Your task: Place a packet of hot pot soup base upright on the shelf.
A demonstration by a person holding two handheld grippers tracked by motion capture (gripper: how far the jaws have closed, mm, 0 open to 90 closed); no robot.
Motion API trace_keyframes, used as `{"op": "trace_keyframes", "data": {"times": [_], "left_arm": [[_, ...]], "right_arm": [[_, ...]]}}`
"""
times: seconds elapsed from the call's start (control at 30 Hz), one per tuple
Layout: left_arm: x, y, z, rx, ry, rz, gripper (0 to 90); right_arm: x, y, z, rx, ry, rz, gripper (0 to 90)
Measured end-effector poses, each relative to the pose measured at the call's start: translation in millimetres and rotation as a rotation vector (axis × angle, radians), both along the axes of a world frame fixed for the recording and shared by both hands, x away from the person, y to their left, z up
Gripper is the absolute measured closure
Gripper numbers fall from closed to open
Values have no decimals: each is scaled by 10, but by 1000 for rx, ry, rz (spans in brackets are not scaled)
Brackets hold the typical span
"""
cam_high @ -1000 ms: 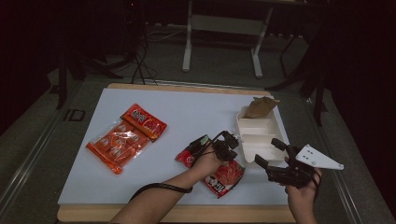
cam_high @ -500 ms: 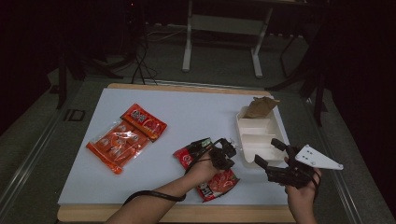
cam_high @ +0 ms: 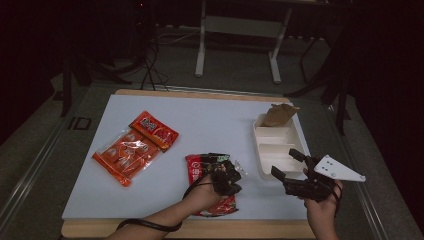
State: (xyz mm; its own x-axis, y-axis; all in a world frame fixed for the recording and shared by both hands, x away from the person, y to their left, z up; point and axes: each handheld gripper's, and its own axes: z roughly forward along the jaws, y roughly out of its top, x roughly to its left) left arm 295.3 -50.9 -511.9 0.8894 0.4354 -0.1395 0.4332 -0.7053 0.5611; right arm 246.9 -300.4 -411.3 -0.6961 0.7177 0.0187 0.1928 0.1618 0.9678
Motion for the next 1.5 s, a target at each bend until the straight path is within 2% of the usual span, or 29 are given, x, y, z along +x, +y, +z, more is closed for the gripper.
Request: {"op": "trace_keyframes", "data": {"times": [0.1,0.17,0.37,0.47,0.57,0.8,0.87,1.03,1.17,1.3,1.37,1.43,1.5], "left_arm": [[-46,65,-2,-8,0,3,900],[-63,119,0,-34,12,8,900],[-91,381,15,-174,-8,-10,900],[-76,556,73,-236,-22,18,900],[-65,702,162,-273,-47,53,900],[-13,981,348,-330,-81,122,900],[-1,1056,387,-361,-85,139,900],[11,1226,474,-401,-105,186,875],[31,1327,506,-412,-121,217,837],[80,1422,510,-423,-111,254,717],[99,1471,491,-428,-115,260,684],[124,1515,460,-428,-120,270,601],[149,1551,437,-434,-126,284,554]], "right_arm": [[2,20,-2,-7,1,4,143],[-2,35,-1,-10,3,6,143],[0,57,-5,-15,1,21,144],[16,69,-19,-19,6,27,148],[23,94,-28,-21,10,36,148],[21,144,-31,-39,13,65,148],[24,150,-34,-34,21,73,148],[20,156,-43,-22,22,75,151],[17,146,-34,-14,22,66,152],[22,128,-39,1,30,63,152],[19,124,-42,-1,25,58,152],[18,126,-41,-5,21,53,152],[20,134,-43,-20,14,48,152]]}}
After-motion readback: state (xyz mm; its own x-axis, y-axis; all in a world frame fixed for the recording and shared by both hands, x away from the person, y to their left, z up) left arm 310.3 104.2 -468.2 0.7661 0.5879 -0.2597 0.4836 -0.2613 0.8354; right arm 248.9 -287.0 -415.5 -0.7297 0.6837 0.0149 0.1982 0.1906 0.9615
